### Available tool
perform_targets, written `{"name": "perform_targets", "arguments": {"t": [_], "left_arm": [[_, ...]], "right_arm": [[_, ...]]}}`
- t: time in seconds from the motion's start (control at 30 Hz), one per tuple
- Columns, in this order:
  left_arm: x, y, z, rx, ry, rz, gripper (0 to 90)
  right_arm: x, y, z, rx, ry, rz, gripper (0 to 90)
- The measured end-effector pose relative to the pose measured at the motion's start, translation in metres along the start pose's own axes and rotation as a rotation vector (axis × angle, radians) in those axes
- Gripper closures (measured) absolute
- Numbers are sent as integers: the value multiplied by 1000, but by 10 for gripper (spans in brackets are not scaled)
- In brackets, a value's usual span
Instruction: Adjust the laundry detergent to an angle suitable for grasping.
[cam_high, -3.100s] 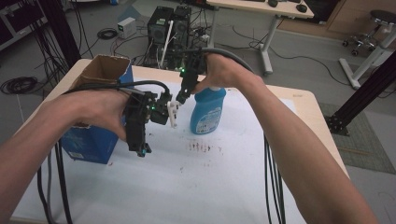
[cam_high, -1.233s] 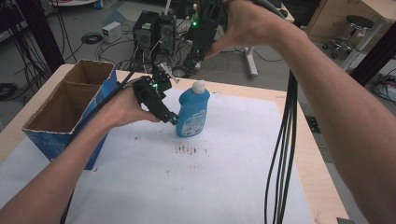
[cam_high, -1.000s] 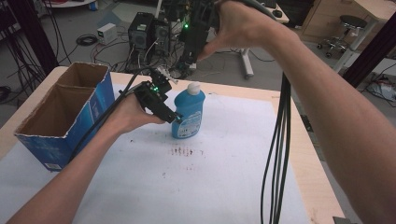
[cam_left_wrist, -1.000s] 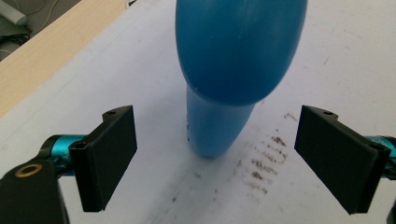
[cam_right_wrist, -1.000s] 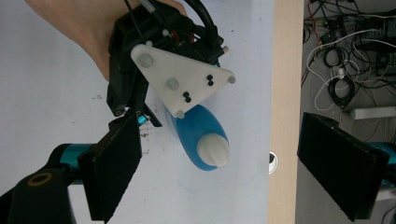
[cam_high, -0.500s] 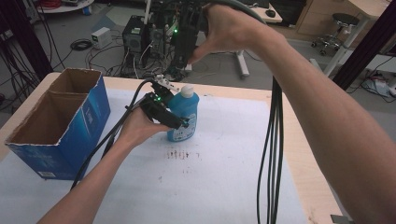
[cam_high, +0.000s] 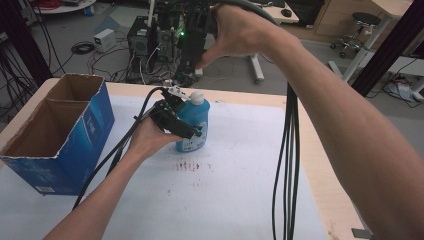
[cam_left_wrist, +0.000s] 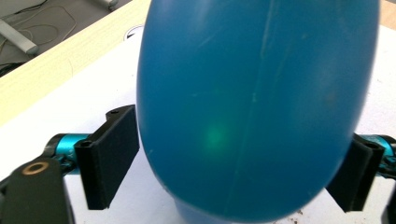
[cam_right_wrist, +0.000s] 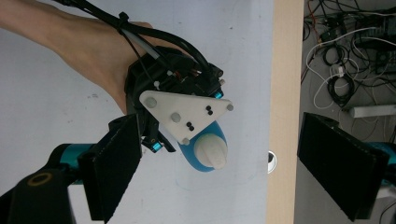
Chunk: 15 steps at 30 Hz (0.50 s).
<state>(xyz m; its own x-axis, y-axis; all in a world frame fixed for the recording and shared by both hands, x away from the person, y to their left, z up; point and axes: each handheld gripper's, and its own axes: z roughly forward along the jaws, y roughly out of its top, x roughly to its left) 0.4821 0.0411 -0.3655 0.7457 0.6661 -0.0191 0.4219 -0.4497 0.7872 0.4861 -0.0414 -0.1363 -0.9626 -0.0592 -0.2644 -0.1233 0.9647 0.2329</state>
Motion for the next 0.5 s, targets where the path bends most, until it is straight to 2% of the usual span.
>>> {"name": "perform_targets", "arguments": {"t": [0.17, 0.5], "left_arm": [[0, 1, -2, -31, -17, -7, 195], [-2, 2, 0, -36, -12, 9, 261]], "right_arm": [[0, 0, 0, 1, -2, -2, 132], [2, 1, -1, 0, -11, -6, 132]]}}
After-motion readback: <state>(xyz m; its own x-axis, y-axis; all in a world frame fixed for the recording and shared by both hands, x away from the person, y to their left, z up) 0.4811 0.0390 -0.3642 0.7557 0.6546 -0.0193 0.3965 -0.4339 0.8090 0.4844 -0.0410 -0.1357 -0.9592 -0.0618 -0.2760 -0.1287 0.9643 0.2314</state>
